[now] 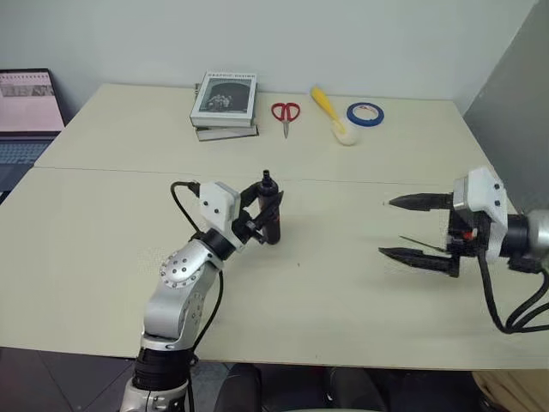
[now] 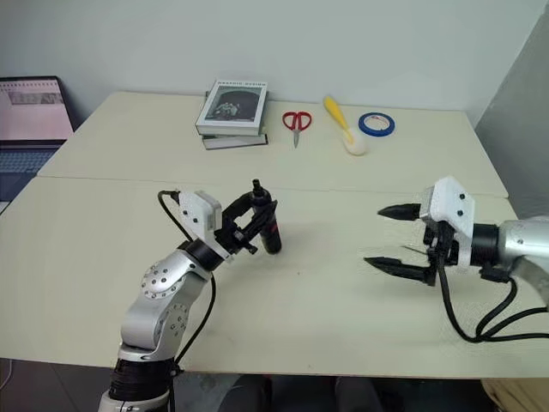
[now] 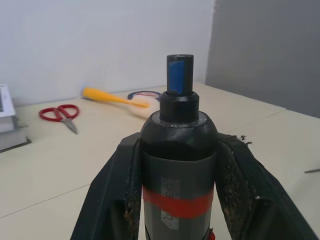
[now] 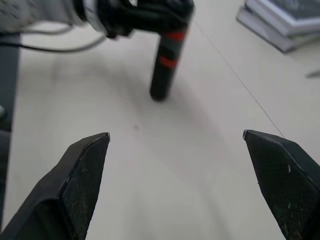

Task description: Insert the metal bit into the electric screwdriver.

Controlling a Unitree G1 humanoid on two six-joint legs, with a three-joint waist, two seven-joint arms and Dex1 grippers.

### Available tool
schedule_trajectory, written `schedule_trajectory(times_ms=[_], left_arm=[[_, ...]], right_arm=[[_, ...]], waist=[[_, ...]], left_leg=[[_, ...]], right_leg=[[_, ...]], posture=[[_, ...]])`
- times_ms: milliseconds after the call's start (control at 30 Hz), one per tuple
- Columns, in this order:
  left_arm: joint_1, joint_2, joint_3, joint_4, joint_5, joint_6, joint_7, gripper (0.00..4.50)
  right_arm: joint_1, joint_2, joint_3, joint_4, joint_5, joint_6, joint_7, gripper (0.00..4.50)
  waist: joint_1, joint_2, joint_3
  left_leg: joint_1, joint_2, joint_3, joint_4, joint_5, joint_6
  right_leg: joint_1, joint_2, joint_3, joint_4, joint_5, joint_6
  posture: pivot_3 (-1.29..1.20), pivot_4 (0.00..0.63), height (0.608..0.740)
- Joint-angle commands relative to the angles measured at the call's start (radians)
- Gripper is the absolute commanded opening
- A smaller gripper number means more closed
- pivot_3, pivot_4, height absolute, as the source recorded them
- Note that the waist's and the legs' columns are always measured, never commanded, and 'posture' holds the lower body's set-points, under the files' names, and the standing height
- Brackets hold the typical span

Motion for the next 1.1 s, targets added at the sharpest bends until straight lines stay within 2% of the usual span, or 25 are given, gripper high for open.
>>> schedule_trajectory(times_ms=[33,133,233,400,500,600,800,1100], left_arm=[[-0.033,-0.015,-0.047,-0.087,-0.034,-0.027,-0.035,1.66],[-0.053,-0.015,-0.083,-0.067,-0.03,-0.041,-0.074,1.66],[-0.066,-0.021,-0.109,-0.032,-0.021,-0.059,-0.102,1.66],[-0.082,-0.041,-0.121,0.003,-0.01,-0.082,-0.107,1.66],[-0.088,-0.059,-0.135,0.03,-0.003,-0.101,-0.11,1.66],[-0.086,-0.067,-0.143,0.05,0.002,-0.119,-0.113,1.66],[-0.085,-0.077,-0.15,0.076,0.012,-0.148,-0.115,1.66],[-0.073,-0.079,-0.154,0.065,0.018,-0.162,-0.107,1.66]], right_arm=[[-0.05,-0.093,0.038,0.068,-0.074,0.002,0.074,4.5],[-0.098,-0.147,0.131,0.162,-0.167,-0.042,0.149,4.5],[-0.172,-0.15,0.241,0.274,-0.262,-0.065,0.209,4.5],[-0.29,-0.118,0.4,0.41,-0.432,-0.046,0.224,4.5],[-0.406,-0.044,0.508,0.531,-0.521,0.042,0.234,4.5],[-0.476,0.001,0.578,0.623,-0.587,0.052,0.277,4.5],[-0.531,0.045,0.658,0.758,-0.697,-0.002,0.341,4.5],[-0.552,0.095,0.671,0.897,-0.802,-0.098,0.38,4.5]], waist=[[0.0,0.0,0.0],[0.0,0.0,0.0],[-0.004,0.0,0.0],[-0.004,0.001,0.0],[-0.005,0.002,0.001],[-0.004,0.002,0.001],[-0.003,0.002,0.001],[-0.003,0.003,0.002]], left_leg=[[0.0,0.0,0.0,0.0,0.0,0.0],[0.001,0.0,0.0,-0.001,0.0,0.0],[0.001,0.0,0.001,0.0,0.0,0.0],[0.002,0.0,0.002,-0.001,0.0,0.0],[0.001,0.0,0.002,-0.001,0.0,0.0],[0.001,0.0,0.001,-0.001,0.0,0.0],[0.0,0.0,0.001,-0.001,0.0,0.0],[0.0,0.0,0.001,-0.001,0.0,0.0]], right_leg=[[0.0,0.0,0.0,0.0,0.0,0.0],[0.0,0.0,-0.001,0.0,-0.001,-0.001],[0.0,0.0,0.0,0.0,-0.001,-0.002],[-0.001,0.0,0.0,0.0,-0.001,-0.002],[-0.001,0.0,0.0,0.0,0.0,-0.001],[-0.001,0.0,0.0,0.0,0.0,0.0],[-0.001,0.0,0.0,-0.001,0.001,-0.003],[-0.001,-0.001,0.0,0.0,0.001,-0.003]], posture=[[0.0,0.15,0.74],[0.0,0.15,0.74],[0.0,0.15,0.74],[0.0,0.15,0.74],[0.0,0.15,0.74],[0.0,0.15,0.74],[0.0,0.15,0.74],[0.0,0.15,0.74]])
